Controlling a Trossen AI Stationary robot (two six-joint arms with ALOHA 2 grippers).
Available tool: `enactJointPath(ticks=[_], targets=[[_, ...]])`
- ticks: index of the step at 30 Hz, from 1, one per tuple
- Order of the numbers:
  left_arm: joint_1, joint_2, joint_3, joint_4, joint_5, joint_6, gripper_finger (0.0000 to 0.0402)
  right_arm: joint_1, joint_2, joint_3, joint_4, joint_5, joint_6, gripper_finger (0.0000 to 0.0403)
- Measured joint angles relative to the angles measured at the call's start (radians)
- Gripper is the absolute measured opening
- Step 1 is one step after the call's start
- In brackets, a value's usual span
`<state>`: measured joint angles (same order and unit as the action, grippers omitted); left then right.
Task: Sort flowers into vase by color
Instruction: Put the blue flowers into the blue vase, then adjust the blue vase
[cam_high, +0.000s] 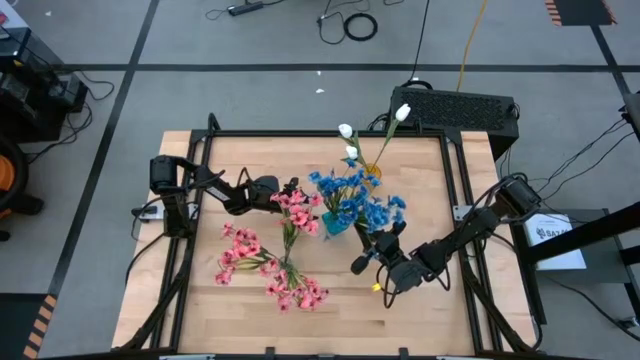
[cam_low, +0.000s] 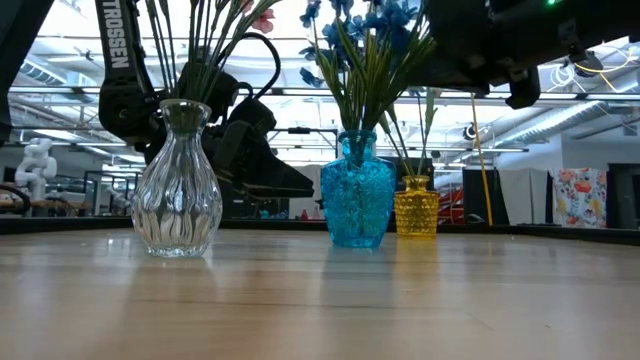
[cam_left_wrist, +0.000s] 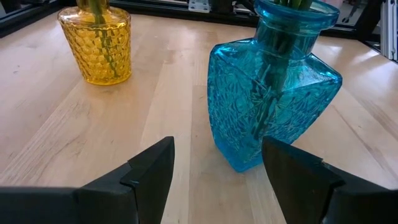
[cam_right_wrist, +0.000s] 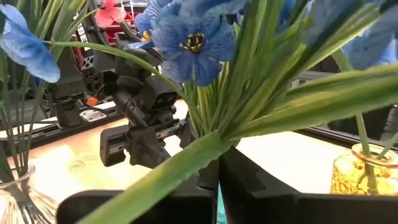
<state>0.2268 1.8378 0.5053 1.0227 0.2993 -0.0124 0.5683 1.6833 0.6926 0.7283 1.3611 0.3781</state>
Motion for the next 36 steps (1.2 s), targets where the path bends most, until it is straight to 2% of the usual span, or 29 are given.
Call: enactJointPath(ticks=[24,27,31,33,36], targets=[[0.000,0.000,0.000,0.001,0.000,0.001,0.0248,-0.078,0.000,0.000,-0.014,-0.230,0.002,0.0003],[0.000,0.000,0.000,0.000,0.000,0.001,0.0248,-0.075,-0.003,0.000,-0.016,-0.261,0.002,0.0024],[0.010,-0.004,0.000,-0.014,0.000,0.002,0.0248,-0.047,-0.041,0.000,-0.033,-0.307,0.003,0.0076],[0.020,-0.011,-0.004,-0.016,0.000,0.001,0.0248,-0.029,-0.075,0.000,-0.102,-0.334,0.023,0.0105],[0.036,-0.034,-0.018,-0.033,0.006,-0.005,0.0248,0.000,-0.140,0.000,-0.305,-0.369,0.125,0.0141]])
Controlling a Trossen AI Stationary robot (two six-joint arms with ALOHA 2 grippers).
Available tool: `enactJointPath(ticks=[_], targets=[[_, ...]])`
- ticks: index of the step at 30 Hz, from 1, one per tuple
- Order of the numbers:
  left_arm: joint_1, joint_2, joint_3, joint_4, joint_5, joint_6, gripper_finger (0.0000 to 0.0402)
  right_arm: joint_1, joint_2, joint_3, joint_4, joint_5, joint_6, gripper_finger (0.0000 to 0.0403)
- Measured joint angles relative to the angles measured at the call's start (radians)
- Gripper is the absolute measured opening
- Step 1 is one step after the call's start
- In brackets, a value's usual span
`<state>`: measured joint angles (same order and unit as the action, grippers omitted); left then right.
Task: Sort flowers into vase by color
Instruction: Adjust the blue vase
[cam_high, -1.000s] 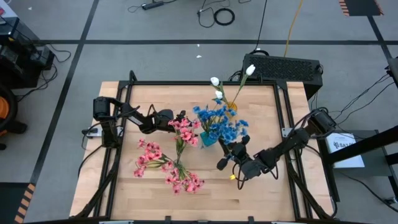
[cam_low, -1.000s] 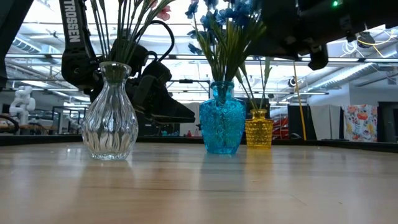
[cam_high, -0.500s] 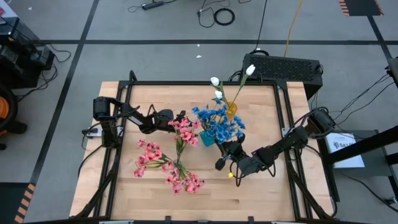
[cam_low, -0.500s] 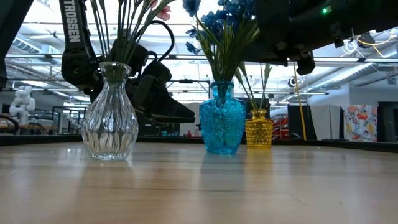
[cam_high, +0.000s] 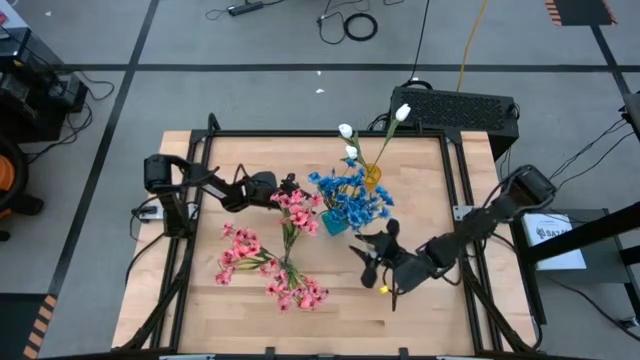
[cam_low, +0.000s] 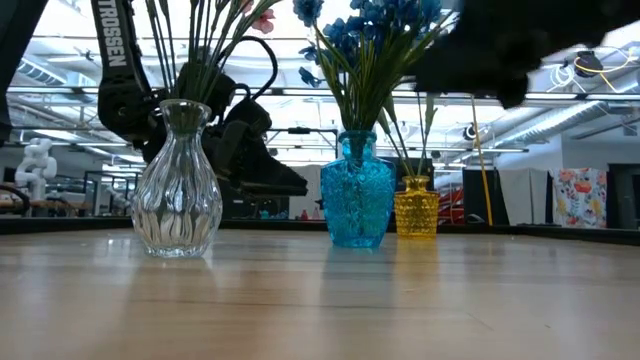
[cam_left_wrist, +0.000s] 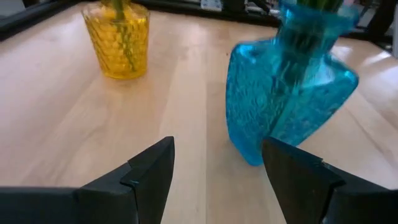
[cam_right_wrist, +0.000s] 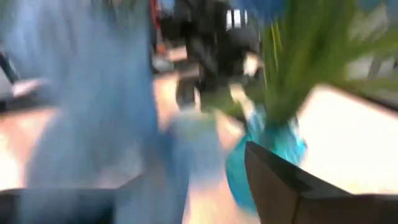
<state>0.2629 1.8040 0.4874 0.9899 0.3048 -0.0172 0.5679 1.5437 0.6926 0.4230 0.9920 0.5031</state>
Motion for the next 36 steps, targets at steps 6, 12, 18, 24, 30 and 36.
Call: enactJointPath(ticks=[6,12,18,24,30,36], targets=[[0.020,-0.055,-0.013,-0.044,0.005,0.006,0.0248,0.036,-0.036,-0.010,-0.458,-0.048,0.279,0.0163],[0.026,-0.074,-0.013,-0.070,0.005,0.000,0.0248,-0.006,0.047,-0.079,-0.384,0.052,0.326,0.0139],[0.053,-0.077,-0.013,-0.162,-0.019,0.003,0.0248,-0.074,0.122,-0.080,-0.320,0.082,0.324,0.0100],[0.080,-0.086,-0.013,-0.202,0.021,-0.004,0.0248,-0.106,0.178,-0.080,-0.220,0.089,0.274,0.0056],[0.071,-0.086,-0.013,-0.197,0.146,-0.005,0.0248,-0.121,0.212,-0.079,-0.106,0.103,0.183,0.0019],[0.046,-0.086,-0.013,-0.177,0.149,-0.004,0.0248,-0.124,0.255,-0.079,0.045,0.098,0.091,0.0001]])
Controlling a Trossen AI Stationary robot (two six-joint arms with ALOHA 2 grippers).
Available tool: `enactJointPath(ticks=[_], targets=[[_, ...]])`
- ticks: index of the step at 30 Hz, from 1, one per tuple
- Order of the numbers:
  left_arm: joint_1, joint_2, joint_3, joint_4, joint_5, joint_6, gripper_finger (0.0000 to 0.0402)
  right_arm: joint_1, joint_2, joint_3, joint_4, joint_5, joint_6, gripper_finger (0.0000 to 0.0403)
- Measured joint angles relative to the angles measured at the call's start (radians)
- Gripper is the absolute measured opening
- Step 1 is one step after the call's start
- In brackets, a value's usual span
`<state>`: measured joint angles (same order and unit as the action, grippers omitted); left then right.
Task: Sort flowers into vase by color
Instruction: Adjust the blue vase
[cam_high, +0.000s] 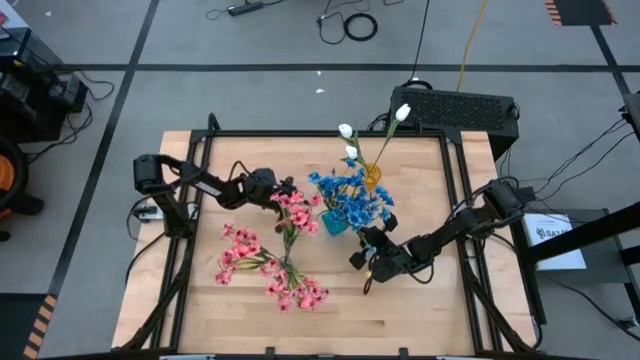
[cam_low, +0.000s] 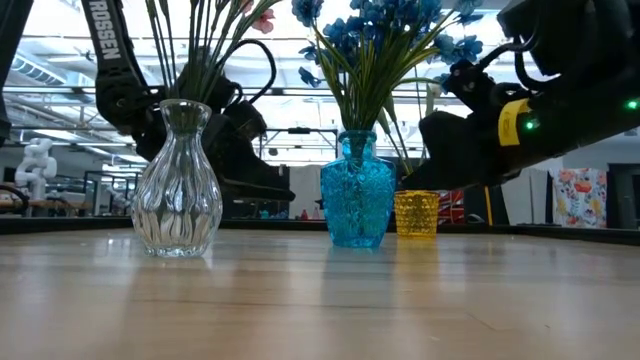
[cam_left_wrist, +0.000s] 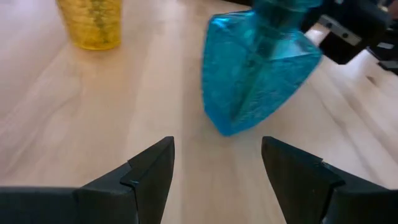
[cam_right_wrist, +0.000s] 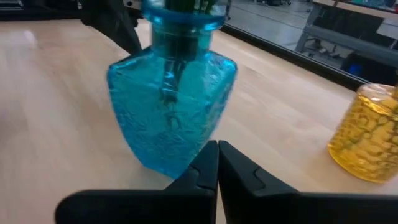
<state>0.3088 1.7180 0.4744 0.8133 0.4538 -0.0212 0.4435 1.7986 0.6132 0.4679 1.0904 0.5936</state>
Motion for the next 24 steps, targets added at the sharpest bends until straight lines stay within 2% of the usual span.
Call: enactJointPath(ticks=[6,13,24], targets=[[-0.042,0.000,0.000,0.045,-0.023,-0.008,0.0248,-0.015,0.012,0.000,0.034,-0.024,-0.008,0.0001],[-0.071,0.000,0.000,0.073,-0.113,-0.026,0.0248,-0.033,0.013,0.000,0.061,-0.068,-0.027,0.0001],[-0.100,0.000,0.000,0.098,-0.118,-0.045,0.0248,-0.041,0.013,0.000,0.138,-0.109,-0.088,0.0001]])
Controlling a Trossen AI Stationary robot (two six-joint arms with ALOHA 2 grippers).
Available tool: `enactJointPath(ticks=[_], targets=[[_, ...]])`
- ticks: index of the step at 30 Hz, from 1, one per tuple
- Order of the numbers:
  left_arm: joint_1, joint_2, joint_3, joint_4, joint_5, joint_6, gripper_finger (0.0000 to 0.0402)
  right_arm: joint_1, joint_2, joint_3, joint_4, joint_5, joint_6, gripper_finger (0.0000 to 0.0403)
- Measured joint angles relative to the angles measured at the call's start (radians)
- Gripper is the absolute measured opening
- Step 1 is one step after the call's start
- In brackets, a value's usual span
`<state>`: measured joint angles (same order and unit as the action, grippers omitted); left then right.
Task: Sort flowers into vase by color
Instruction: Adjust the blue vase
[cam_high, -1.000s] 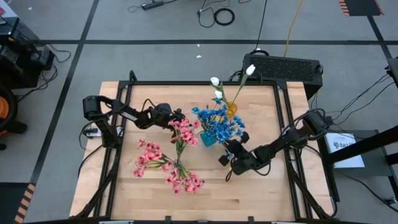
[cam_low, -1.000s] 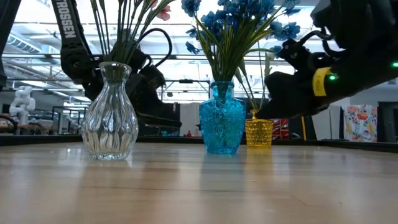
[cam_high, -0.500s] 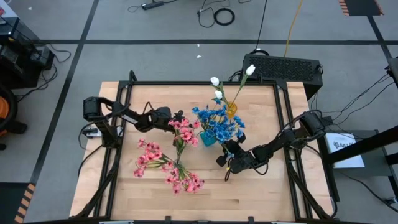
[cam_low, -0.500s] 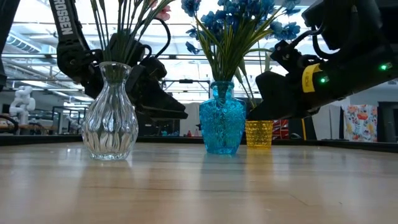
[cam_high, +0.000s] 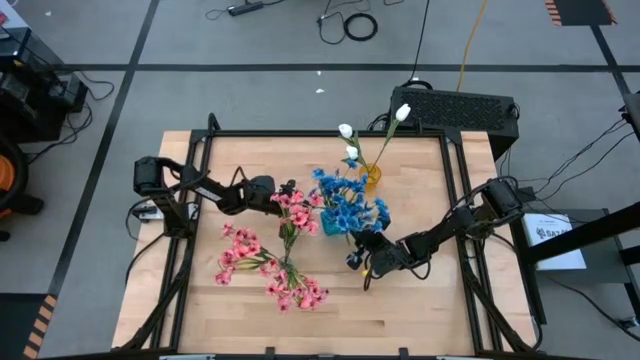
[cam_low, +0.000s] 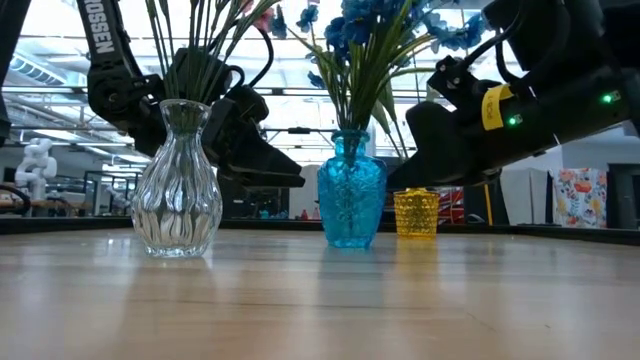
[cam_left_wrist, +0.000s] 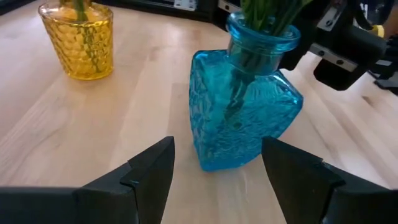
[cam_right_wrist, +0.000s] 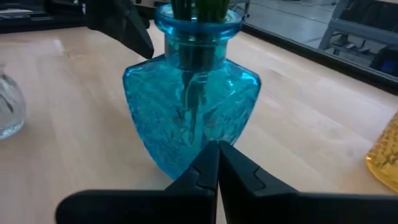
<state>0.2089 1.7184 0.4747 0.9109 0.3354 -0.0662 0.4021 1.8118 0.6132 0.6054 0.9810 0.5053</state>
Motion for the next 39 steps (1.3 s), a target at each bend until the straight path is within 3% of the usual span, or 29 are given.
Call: enactJointPath(ticks=[27,39], targets=[[0.001,0.000,0.000,-0.012,0.000,0.000,0.0248,-0.030,0.035,0.001,0.120,-0.116,-0.049,0.0001],[0.000,0.000,0.000,-0.036,0.033,-0.001,0.0248,-0.045,0.035,0.001,0.129,-0.070,-0.077,0.0000]])
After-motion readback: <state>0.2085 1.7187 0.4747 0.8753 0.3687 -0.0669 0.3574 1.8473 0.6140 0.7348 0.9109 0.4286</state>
